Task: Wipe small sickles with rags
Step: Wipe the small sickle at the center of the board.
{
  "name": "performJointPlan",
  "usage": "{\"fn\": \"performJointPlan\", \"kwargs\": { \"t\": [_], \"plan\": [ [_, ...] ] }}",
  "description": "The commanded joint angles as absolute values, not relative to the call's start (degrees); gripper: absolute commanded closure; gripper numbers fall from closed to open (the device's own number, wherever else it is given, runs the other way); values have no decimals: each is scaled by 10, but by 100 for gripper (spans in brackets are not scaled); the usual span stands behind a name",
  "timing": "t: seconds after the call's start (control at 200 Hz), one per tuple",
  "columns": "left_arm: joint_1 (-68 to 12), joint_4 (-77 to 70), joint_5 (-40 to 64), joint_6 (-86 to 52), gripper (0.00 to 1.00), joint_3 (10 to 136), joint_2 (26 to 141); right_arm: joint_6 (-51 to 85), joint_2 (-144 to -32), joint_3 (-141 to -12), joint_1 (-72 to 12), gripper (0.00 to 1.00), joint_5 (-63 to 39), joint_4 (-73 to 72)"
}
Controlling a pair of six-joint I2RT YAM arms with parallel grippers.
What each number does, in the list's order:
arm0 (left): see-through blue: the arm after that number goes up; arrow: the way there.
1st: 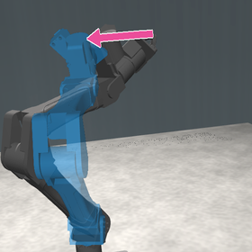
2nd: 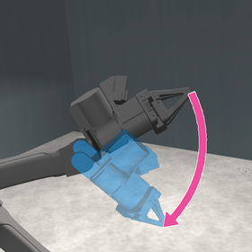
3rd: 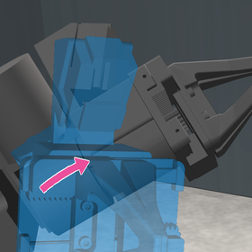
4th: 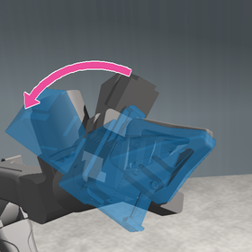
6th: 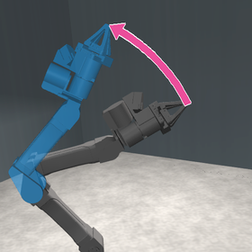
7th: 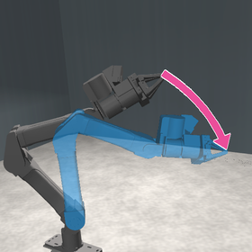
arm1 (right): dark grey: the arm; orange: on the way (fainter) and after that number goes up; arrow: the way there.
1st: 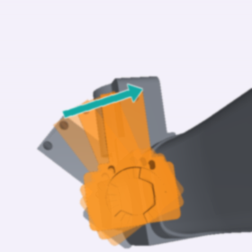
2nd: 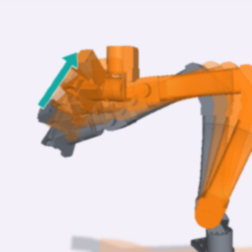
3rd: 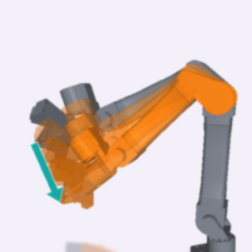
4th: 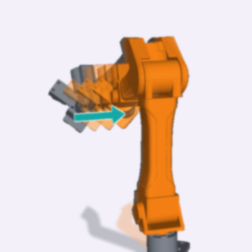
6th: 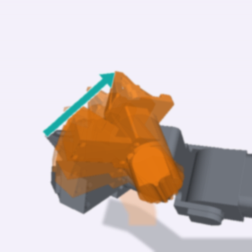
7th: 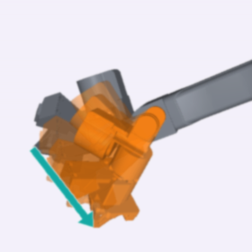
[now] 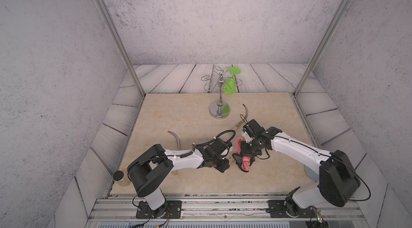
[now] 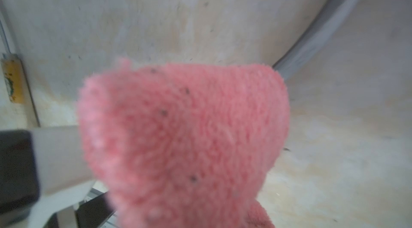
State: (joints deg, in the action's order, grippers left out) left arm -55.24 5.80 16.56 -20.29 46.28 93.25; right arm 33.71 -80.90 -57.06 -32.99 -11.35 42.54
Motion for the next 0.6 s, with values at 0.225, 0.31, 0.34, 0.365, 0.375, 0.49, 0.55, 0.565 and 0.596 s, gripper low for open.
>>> {"fn": "performJointPlan", "kwargs": {
  "t": [0.225, 0.31, 0.34, 0.365, 0.375, 0.49, 0.55, 0.565, 0.596],
  "plan": [
    [-574, 125, 181, -170, 100, 418, 884, 270, -734, -617, -234, 85, -62, 532],
    [-575, 127, 179, -170, 100, 420, 894, 264, -745, -625, -228, 85, -66, 525],
    [-575, 127, 178, -170, 100, 420, 897, 263, -750, -629, -227, 85, -68, 523],
    [-575, 127, 177, -170, 100, 422, 899, 262, -753, -631, -227, 85, -71, 520],
    [-575, 127, 177, -169, 100, 423, 901, 262, -755, -632, -226, 85, -71, 519],
    [-575, 136, 174, -169, 90, 434, 908, 255, -772, -648, -223, 85, -76, 514],
    [-575, 138, 172, -169, 77, 438, 909, 250, -780, -655, -222, 85, -77, 514],
    [-575, 138, 172, -169, 75, 440, 910, 249, -782, -657, -221, 85, -78, 514],
    [-575, 139, 170, -168, 71, 443, 910, 247, -787, -661, -220, 85, -78, 514]
  ]
}}
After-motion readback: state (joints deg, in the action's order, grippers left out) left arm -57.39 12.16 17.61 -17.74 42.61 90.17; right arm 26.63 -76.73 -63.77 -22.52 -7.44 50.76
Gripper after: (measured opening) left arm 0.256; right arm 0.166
